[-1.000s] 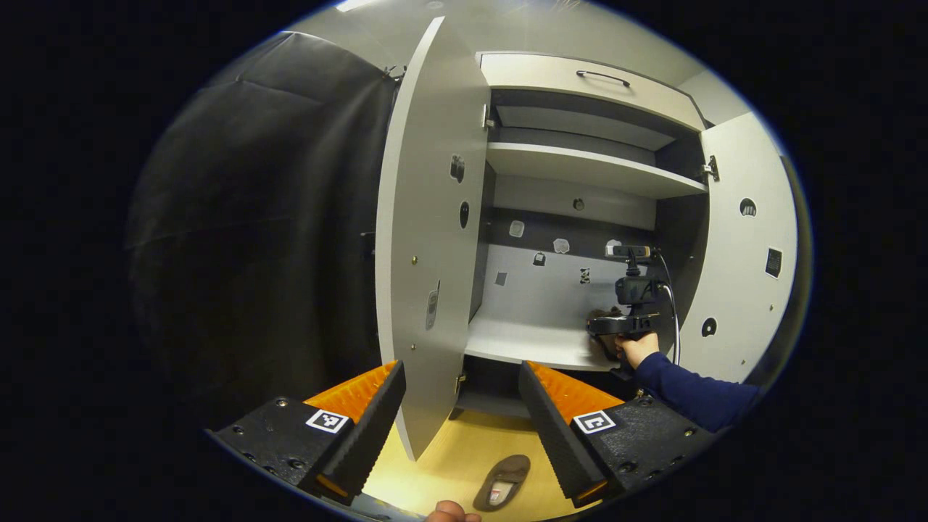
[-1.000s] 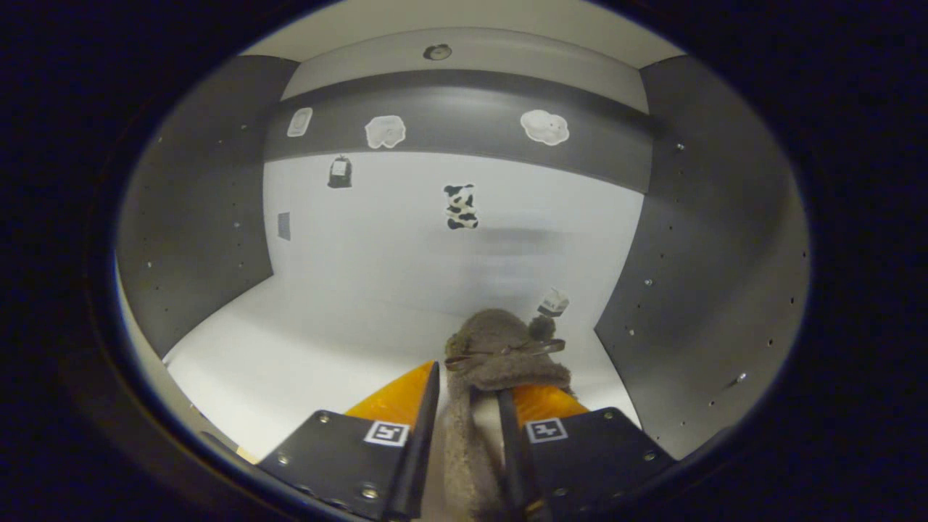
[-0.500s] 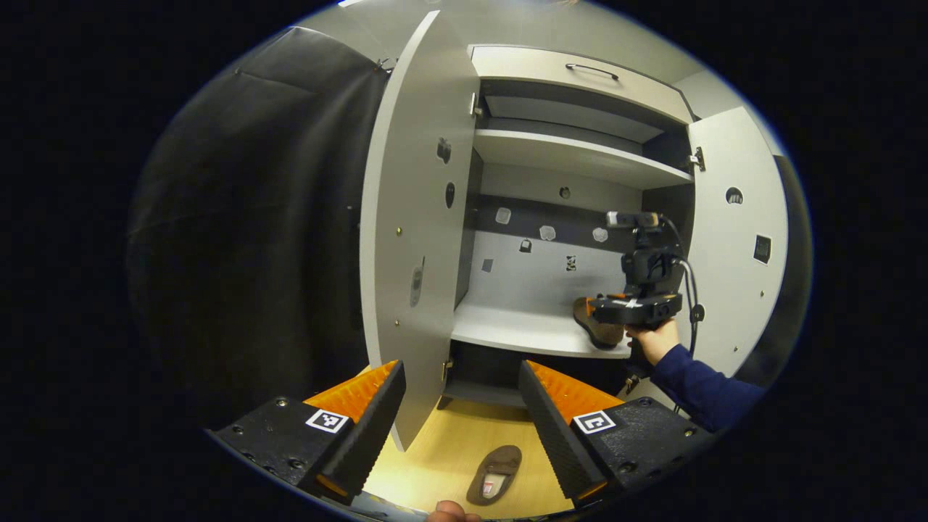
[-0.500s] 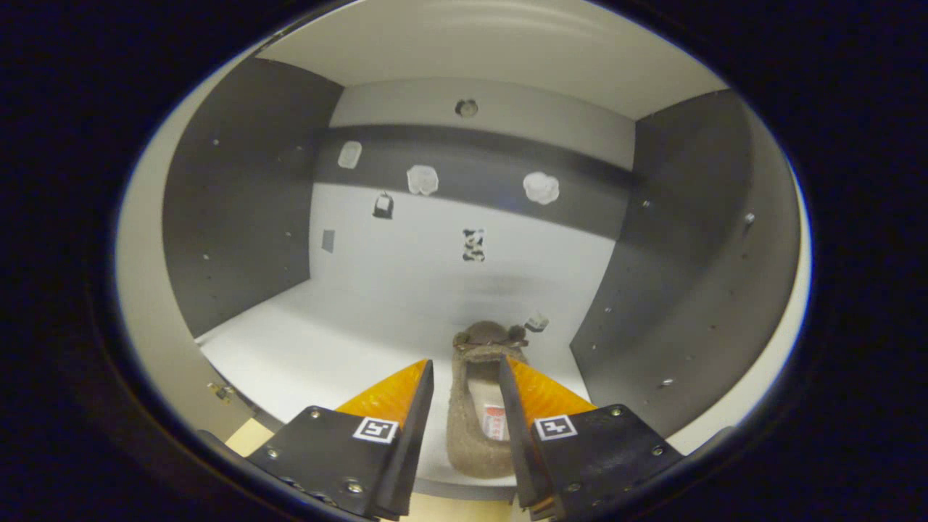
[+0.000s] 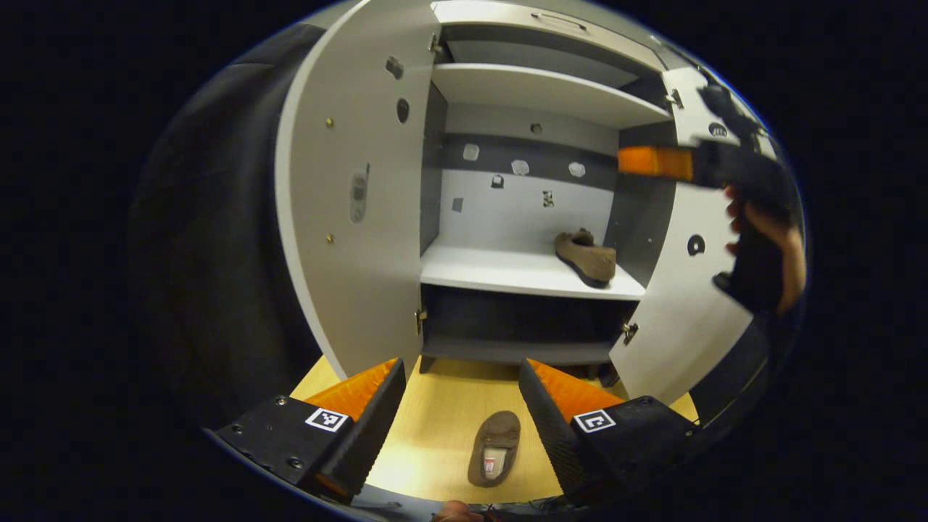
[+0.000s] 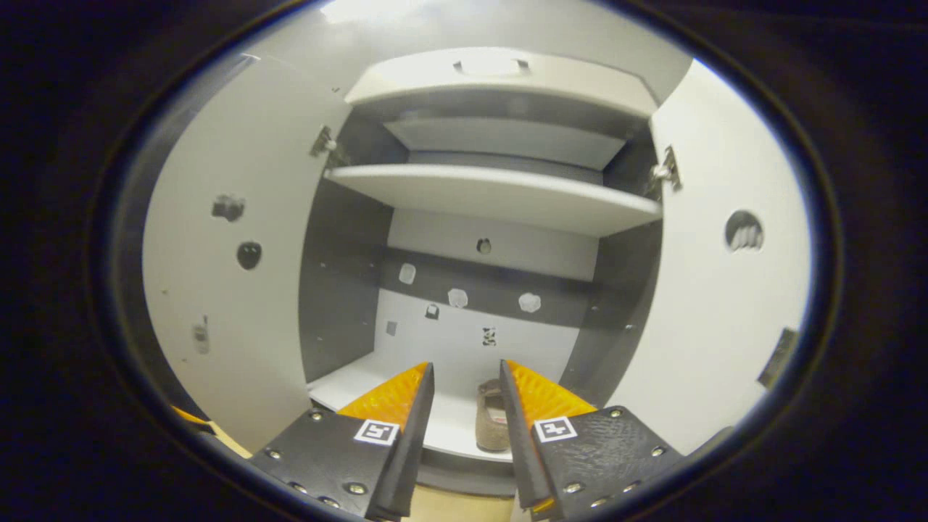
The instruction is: Grab one shoe with the right hand and put it into the shoe cabinet, grab the other shoe with the left hand and put it into the shoe cabinet; then close the right door with the right hand and the left door with the left hand.
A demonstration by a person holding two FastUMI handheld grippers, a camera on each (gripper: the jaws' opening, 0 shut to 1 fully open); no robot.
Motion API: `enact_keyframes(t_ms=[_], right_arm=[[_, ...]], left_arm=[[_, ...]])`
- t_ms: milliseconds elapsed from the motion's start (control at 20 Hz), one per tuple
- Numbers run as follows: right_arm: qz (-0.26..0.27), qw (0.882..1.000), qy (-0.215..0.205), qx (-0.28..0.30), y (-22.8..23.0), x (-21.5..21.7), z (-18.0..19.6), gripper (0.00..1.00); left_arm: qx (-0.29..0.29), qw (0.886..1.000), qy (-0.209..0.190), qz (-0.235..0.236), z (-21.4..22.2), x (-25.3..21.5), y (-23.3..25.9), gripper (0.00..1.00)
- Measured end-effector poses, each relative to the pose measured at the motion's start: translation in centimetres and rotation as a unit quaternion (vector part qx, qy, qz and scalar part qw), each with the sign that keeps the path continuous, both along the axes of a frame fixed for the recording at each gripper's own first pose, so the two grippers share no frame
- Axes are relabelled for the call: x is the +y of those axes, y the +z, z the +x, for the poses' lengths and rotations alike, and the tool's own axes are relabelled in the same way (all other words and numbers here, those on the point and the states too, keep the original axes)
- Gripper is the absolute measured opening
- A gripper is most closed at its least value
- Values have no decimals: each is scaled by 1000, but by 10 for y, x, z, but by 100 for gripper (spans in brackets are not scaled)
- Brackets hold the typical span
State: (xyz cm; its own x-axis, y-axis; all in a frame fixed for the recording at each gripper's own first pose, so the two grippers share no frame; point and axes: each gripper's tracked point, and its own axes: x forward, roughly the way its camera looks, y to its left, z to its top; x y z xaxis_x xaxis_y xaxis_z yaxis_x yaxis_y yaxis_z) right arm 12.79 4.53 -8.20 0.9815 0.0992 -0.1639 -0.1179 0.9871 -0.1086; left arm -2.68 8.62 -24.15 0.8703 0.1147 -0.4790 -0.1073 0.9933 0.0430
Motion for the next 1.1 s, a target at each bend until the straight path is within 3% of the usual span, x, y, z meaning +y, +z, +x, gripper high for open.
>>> enact_keyframes(t_ms=[250, 500, 800, 1100], right_arm=[[17, 999, 7, -31, 48, -3, -53, 54], [31, 998, -5, -47, 74, -19, -75, 53], [27, 996, -47, -65, 88, -52, -83, 53], [16, 995, -82, -62, 84, -76, -87, 51]], left_arm=[[63, 997, -31, 15, 5, -3, -71, 98], [145, 988, -56, 22, -5, 3, -145, 98], [266, 960, -89, 0, -29, 9, -224, 98], [337, 937, -90, -35, -40, 17, -246, 93]])
